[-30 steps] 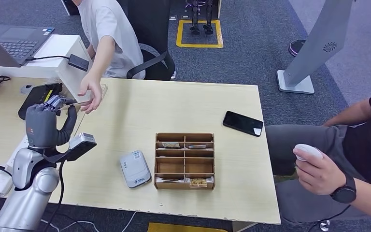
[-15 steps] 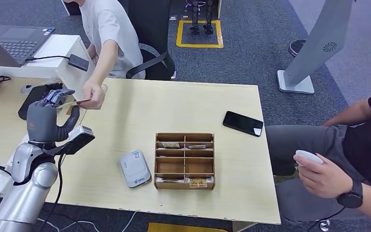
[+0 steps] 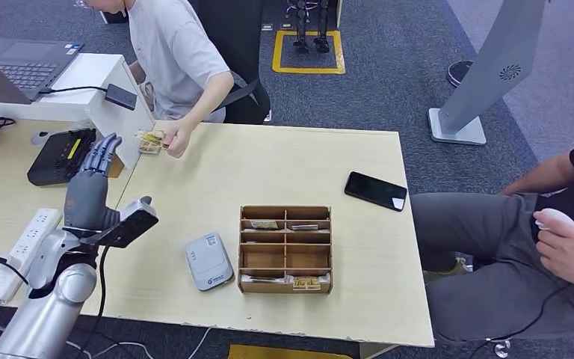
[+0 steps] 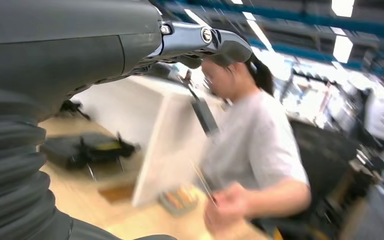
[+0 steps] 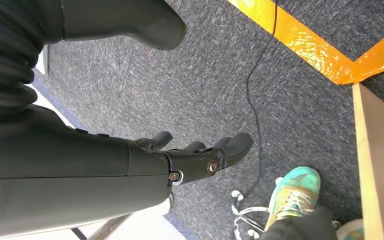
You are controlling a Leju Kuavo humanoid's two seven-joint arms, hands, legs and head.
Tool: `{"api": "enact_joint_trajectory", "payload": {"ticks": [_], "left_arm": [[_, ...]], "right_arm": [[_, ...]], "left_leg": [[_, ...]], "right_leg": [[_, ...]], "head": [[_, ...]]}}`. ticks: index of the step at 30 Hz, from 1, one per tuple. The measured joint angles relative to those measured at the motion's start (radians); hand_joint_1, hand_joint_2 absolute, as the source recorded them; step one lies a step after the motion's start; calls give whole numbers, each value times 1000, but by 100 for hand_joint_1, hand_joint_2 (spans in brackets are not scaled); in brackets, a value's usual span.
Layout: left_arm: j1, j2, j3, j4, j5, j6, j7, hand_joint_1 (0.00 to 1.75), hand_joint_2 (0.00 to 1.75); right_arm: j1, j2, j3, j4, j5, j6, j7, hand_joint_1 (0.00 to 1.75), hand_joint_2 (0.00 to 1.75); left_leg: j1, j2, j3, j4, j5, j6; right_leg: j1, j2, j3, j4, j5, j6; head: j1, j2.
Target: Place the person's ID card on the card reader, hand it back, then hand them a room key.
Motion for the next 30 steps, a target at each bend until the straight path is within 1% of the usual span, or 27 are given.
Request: {"api": "enact_joint_trajectory", "payload": {"ticks": [2, 3, 6, 9, 12, 16, 18, 22, 28, 30], "left_arm": [[52, 3, -39, -63, 8, -66, -23, 0, 175], [82, 5, -66, -97, 2, -83, -32, 0, 175], [163, 21, -152, -188, -47, -76, -49, 0, 175], [210, 49, -211, -246, -72, -52, -61, 0, 175], [240, 66, -235, -282, -34, -49, -87, 0, 175], [290, 69, -249, -339, 30, -29, -151, 0, 175], [310, 69, -254, -366, 52, -18, -167, 0, 175], [331, 74, -272, -387, 3, -38, -159, 0, 175], [344, 85, -318, -374, -64, -49, -139, 0, 175], [345, 86, -339, -366, -107, -44, -118, 0, 175]], "right_arm": [[3, 0, -1, 0, -4, 0, 8, 0, 175], [5, 1, -2, 0, -5, 0, 12, 0, 175], [12, 4, -2, 0, -5, 0, 18, 0, 175], [14, 7, -2, -1, -5, -1, 19, 0, 175], [13, 8, -2, -2, -6, -2, 19, 0, 175], [14, 12, -2, -6, -8, -7, 19, 0, 175], [13, 15, -2, -10, -10, -8, 20, 0, 175], [7, 23, -2, -16, -11, -2, 24, 0, 175], [5, 32, -2, -21, -10, 3, 32, 0, 175], [4, 33, -2, -21, -10, 4, 33, 0, 175]], "left_leg": [[0, 0, 0, 0, -1, 0], [0, 0, 0, 0, -1, -1], [0, 1, -1, 0, -1, -1], [0, 0, -1, 0, -2, -1], [0, 0, -1, 0, -1, -1], [0, 0, 0, 0, -1, -1], [0, 0, -1, 0, -1, -1], [0, 0, -1, 0, -1, -1], [0, -1, 0, 0, -1, -1], [0, -1, 0, 0, -1, -1]], "right_leg": [[0, 0, 0, 0, 0, 0], [0, 1, 0, 0, 0, 0], [0, 1, -1, 0, -1, 0], [0, 1, -2, 0, -1, 0], [0, 0, -3, 0, -1, -1], [0, 0, -1, 1, -1, -1], [0, 0, -1, 1, -1, -1], [0, 0, -1, 0, -1, -1], [0, 0, -2, 0, -1, -1], [0, 0, -2, 0, -1, -1]], "head": [[0, 0], [0, 0], [0, 0], [0, 0], [0, 0], [0, 0], [1, 0], [0, 0], [0, 0], [0, 0]]}}
